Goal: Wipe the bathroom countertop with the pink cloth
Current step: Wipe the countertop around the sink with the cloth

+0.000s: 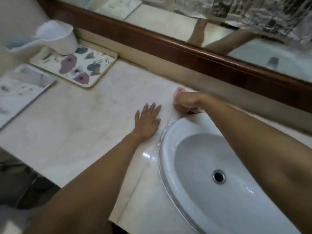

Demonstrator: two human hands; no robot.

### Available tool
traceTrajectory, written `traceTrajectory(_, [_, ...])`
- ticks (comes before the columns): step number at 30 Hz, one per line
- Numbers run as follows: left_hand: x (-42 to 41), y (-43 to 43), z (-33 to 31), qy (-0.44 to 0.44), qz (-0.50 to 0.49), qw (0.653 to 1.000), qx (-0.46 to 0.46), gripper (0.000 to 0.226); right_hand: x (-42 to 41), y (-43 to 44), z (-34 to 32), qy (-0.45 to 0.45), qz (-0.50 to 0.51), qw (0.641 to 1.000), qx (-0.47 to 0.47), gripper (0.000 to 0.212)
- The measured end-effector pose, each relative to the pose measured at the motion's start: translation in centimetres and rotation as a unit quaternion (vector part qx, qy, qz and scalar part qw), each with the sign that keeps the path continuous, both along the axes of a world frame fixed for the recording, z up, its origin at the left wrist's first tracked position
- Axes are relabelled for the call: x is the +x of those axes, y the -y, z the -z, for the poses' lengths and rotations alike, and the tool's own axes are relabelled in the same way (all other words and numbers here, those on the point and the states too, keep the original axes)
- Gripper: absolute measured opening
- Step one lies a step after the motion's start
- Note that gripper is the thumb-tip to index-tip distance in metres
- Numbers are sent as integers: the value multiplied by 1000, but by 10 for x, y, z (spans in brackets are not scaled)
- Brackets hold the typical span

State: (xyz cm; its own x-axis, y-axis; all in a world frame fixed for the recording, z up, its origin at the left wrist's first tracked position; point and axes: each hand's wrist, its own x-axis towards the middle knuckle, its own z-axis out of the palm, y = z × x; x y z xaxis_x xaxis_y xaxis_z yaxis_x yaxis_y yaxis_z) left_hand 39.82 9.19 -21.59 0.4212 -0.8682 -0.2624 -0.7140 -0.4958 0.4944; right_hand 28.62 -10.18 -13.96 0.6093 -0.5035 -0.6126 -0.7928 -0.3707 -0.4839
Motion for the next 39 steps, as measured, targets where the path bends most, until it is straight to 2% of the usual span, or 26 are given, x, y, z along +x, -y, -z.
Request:
traceTrajectory(1, [7,-7,-10,-71,-45,996,-38,58,19,-22,15,10,-42,999,-31,18])
traceTrajectory(2, [16,-19,-17,-116,-99,984,-92,57,35,-46,28,8,-89,993,-72,22])
traceTrajectory(4, [35,-63,-26,-114,-189,960,-172,56,49,-104,52,17,-159,971,-176,52])
traceTrajectory(5, [43,-89,-25,-84,-200,960,-177,58,46,-136,59,43,-156,968,-193,59])
traceTrajectory(9, [87,-205,-10,70,-150,983,-78,62,1,-273,60,117,-163,968,-151,63])
traceTrajectory(13, [142,-289,6,167,-124,978,3,66,-49,-331,44,163,-239,938,-192,45])
traceTrajectory(15, [151,-302,12,193,-101,976,14,66,-54,-311,41,126,-214,934,-258,45])
traceTrajectory(18, [151,-299,13,199,-98,975,1,65,-18,-258,55,46,-85,924,-369,63])
traceTrajectory(20, [151,-301,13,203,-98,974,-8,66,21,-240,68,24,-15,929,-370,72])
traceTrajectory(23, [154,-300,14,198,-101,975,-9,66,67,-255,79,47,81,935,-342,75])
traceTrajectory(25, [152,-301,14,201,-96,975,-5,65,68,-296,80,75,54,932,-349,69])
traceTrajectory(27, [152,-302,13,205,-92,974,2,65,49,-355,71,105,-20,936,-335,63])
traceTrajectory(29, [152,-303,13,202,-93,975,4,65,11,-407,65,125,-108,932,-322,60])
traceTrajectory(31, [152,-302,14,202,-95,975,3,64,-36,-430,60,126,-138,931,-313,61])
traceTrajectory(34, [151,-303,17,206,-92,974,-2,64,-70,-401,58,93,-56,935,-336,65])
traceTrajectory(37, [154,-302,19,204,-90,975,4,65,-24,-355,68,53,63,926,-370,64])
traceTrajectory(39, [155,-302,20,203,-88,975,5,65,13,-354,73,53,93,925,-365,64])
